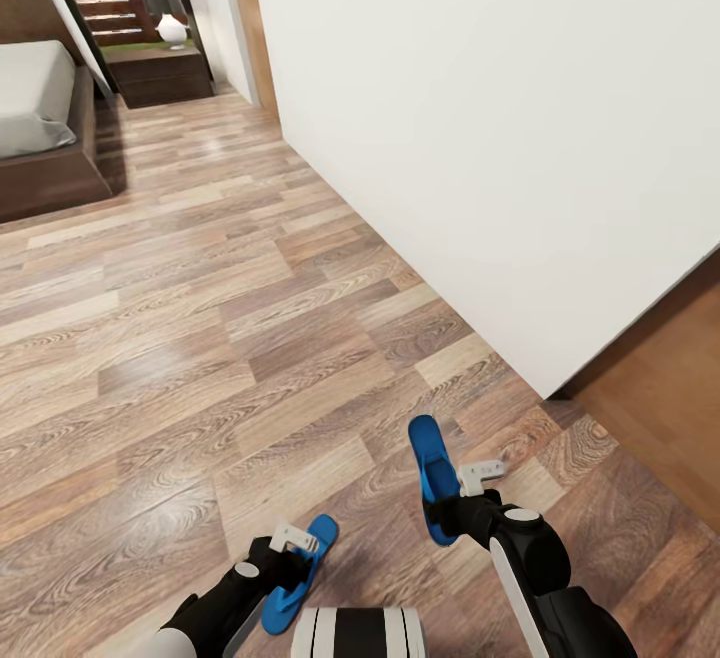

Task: In the bedroom, move the book from the bed onto either nightstand, and place the two sandals side by side next to the bed.

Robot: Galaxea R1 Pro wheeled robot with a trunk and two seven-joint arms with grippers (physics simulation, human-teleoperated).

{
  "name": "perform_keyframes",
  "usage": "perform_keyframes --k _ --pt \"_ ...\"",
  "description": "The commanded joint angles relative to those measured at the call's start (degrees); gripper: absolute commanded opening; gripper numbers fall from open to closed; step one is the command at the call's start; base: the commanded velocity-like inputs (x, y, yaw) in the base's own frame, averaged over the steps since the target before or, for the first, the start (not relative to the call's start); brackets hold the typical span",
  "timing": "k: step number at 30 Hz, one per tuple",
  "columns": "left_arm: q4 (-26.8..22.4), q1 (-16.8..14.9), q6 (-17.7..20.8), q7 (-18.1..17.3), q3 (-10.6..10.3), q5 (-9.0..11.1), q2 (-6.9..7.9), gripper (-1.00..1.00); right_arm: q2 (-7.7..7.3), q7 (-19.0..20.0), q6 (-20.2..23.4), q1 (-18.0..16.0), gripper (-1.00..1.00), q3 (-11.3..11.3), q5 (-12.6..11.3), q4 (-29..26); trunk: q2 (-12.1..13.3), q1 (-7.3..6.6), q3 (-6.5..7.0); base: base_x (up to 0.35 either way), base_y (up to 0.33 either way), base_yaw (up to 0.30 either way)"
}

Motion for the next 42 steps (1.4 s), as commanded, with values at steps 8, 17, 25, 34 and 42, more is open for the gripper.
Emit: perform_keyframes --k 8,17,25,34,42 --pt "-0.1 0.0 0.3 -0.1 -0.5 0.0 0.0 1.0 0.02 -0.1 0.3 0.0 -1.0 0.0 0.0 -0.1 0.0 0.01 -0.27 0.0 0.0 0.0" --pt "-0.2 0.0 0.3 -0.1 -2.0 0.0 -0.02 1.0 0.02 -0.1 0.3 0.0 -1.0 0.0 0.0 -0.1 -0.1 0.12 -1.15 0.0 0.0 0.0" --pt "-0.2 0.0 0.3 -0.1 -2.1 0.0 -0.03 1.0 0.02 -0.1 0.3 0.0 -1.0 0.0 0.0 -0.1 -0.1 0.12 -1.15 0.0 0.0 0.0" --pt "-0.2 0.0 0.2 -0.1 -2.2 0.0 -0.05 1.0 0.02 -0.1 0.3 0.0 -1.0 0.0 0.0 -0.1 -0.1 0.22 -2.04 0.0 0.0 0.0" --pt "-0.2 0.0 0.2 -0.1 -2.2 0.0 -0.05 1.0 0.02 -0.1 0.3 0.0 -1.0 0.0 0.0 -0.1 -0.2 0.24 -2.26 0.0 0.0 0.0"
